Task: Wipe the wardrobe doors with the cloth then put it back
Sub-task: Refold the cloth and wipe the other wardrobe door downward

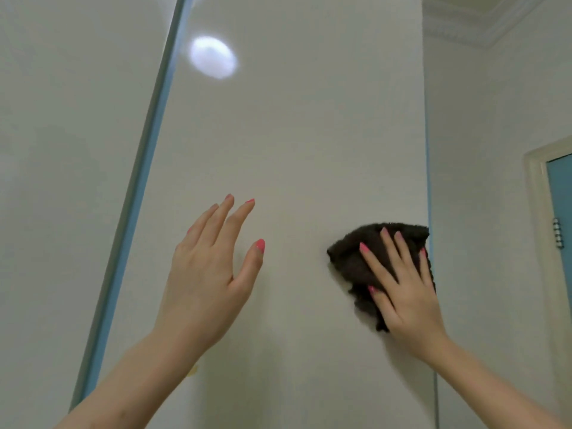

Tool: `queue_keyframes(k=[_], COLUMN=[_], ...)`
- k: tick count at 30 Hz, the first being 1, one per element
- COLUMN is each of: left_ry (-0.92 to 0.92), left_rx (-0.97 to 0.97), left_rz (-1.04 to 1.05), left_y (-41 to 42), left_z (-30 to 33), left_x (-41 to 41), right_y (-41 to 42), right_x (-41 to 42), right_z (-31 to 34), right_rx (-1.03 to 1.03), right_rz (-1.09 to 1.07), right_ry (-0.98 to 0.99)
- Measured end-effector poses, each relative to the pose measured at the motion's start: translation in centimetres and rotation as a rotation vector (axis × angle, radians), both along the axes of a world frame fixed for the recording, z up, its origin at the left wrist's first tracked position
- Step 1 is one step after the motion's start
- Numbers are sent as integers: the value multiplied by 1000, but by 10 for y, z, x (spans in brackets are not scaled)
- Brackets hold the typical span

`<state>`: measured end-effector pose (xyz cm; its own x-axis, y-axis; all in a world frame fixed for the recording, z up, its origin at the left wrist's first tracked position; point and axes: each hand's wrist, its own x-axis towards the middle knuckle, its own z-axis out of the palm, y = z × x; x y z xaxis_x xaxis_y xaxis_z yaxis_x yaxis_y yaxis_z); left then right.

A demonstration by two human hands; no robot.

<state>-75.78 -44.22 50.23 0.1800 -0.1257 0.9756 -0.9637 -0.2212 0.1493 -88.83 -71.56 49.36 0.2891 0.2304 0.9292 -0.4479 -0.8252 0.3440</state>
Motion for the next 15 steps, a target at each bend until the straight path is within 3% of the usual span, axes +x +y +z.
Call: queue_keyframes(k=[4, 8, 12, 15], left_ry=[-30, 2, 15, 33], left_rx=[51, 35, 32, 23], left_rz=[55, 95, 115, 104], left_y=[1, 12, 22, 26], left_z=[-5, -7, -17, -25], left_x=[1, 7, 10, 14], right_y=[-9, -18, -15, -1], right_x=[-19, -19, -5, 7], right_z=[20, 102, 131, 98], right_rx=[-190, -86, 92, 38], right_rz=[-165, -234, -90, 39], right_ry=[133, -21, -109, -117])
